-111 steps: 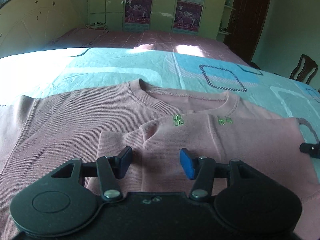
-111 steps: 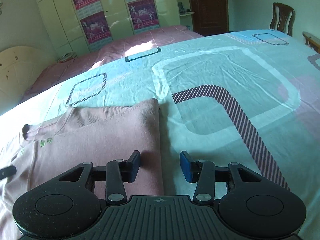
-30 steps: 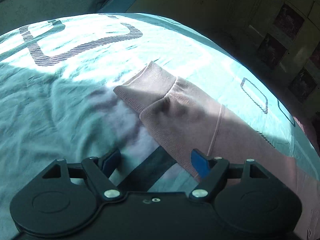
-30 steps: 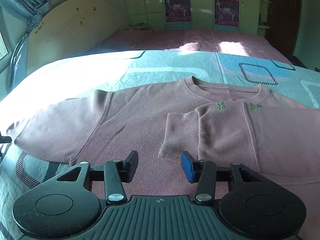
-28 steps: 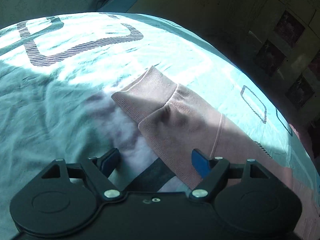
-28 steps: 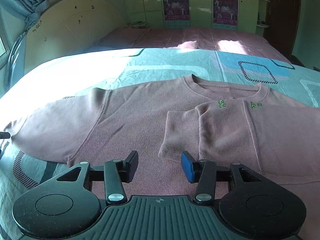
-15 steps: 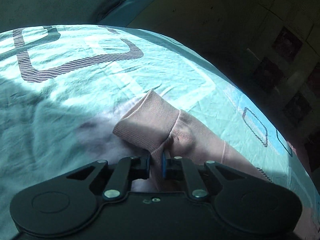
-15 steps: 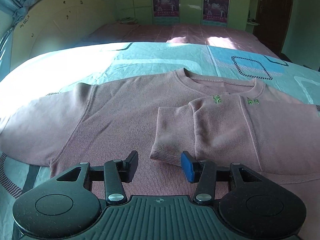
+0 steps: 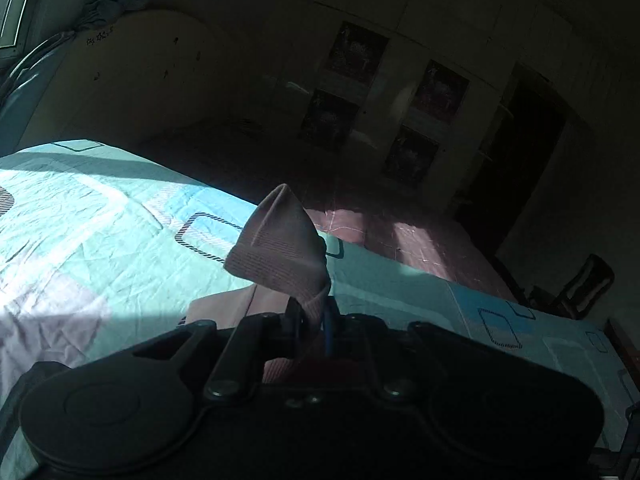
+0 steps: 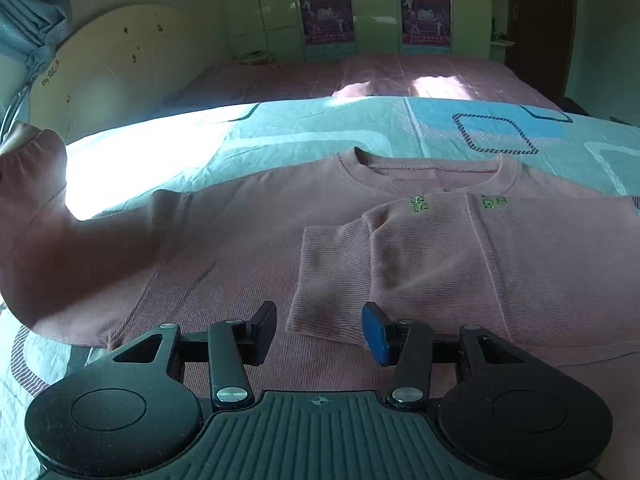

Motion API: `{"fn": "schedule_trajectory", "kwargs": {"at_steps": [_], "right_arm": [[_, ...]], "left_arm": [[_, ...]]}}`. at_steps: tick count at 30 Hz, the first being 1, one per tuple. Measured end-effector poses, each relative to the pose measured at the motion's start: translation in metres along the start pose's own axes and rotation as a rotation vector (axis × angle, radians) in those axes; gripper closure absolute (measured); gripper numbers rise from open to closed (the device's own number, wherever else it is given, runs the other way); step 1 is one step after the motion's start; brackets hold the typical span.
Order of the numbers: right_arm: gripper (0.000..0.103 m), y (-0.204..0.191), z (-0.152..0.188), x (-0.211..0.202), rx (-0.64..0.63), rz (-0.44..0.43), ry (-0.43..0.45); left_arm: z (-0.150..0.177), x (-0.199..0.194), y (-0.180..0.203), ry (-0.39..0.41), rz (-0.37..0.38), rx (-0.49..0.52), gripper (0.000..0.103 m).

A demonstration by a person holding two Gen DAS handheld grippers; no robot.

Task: Fold small clothes
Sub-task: 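Lift the sleeve with the left gripper and fold it across the chest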

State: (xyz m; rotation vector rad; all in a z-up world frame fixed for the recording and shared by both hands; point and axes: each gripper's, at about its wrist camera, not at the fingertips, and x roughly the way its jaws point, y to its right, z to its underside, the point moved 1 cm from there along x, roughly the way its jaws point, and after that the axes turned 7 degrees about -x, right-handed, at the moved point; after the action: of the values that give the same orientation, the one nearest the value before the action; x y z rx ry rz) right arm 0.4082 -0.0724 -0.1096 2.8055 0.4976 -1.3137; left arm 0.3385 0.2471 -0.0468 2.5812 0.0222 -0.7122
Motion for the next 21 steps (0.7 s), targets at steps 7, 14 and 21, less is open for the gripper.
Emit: {"fn": "schedule_trajectory", "kwargs": {"at_steps": [7, 14, 21], "right_arm": [[0.056, 0.071, 0.009, -0.037, 0.077, 0.062, 0.042], [0.056, 0.136, 0.026, -0.057, 0.152, 0.078, 0.042], [0.056, 0.149, 0.028, -0.061, 0.184, -0.007, 0.043]], "left_arm": [[0.073, 0.061, 0.132, -0.143, 0.179, 0.149, 0.093], [0.165, 0.117, 0.211, -0.299, 0.191, 0.377, 0.080], [0.174, 0.091, 0.204, -0.281, 0.133, 0.456, 0.045]]}}
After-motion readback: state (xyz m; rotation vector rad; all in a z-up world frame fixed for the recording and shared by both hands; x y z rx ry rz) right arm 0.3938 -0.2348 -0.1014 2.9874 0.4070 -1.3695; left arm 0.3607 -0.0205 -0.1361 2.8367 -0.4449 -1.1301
